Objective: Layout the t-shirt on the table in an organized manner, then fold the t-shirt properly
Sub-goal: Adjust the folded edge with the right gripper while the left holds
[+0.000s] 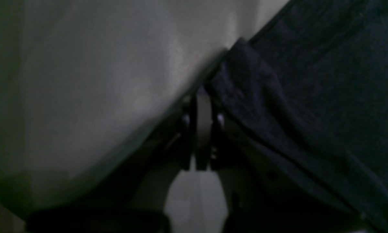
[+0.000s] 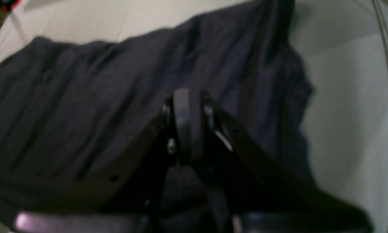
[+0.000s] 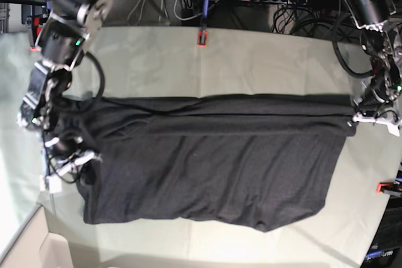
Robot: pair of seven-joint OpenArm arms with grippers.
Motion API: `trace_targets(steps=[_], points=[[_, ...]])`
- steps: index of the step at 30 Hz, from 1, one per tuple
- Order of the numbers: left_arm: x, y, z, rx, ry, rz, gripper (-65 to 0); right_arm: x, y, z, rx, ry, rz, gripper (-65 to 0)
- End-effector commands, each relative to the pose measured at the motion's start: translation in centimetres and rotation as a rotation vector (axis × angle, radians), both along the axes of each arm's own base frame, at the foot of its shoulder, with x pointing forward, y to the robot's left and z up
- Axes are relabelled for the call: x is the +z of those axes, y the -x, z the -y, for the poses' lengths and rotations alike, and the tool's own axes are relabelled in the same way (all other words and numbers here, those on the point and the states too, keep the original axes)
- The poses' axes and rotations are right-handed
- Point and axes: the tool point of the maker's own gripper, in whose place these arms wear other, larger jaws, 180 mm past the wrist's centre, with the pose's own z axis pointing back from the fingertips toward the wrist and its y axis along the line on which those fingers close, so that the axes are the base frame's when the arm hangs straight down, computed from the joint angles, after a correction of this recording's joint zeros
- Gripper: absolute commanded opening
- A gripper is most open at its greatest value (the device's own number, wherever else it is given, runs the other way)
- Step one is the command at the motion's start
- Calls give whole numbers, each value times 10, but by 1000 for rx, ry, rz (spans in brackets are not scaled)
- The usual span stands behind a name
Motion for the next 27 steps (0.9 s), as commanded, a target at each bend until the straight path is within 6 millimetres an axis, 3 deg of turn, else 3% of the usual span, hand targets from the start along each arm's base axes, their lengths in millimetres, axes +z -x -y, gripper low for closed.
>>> trace_targets(steps=[1,4,7,12,19,27], points=[[16,-9,-12,7,-37,42,-649,24,-15,5,-5,-8,78,-604],[17,-9,-12,7,-38,43,-649,19,-14,10,7,12,47,-586],[17,-11,-12,7,-39,48,-649,10,-10,6,58,54,-15,-481],[17,-11,-10,6,-37,49,-649,-7,22,34,40,122,-64,-345],[16,-10,-12,8,-39,45,-649,-37,79,61,-11,153,-94,-330],[15,-9,-12,8,-39,43,-649,-45,104,84,-100,135,-92,-330]])
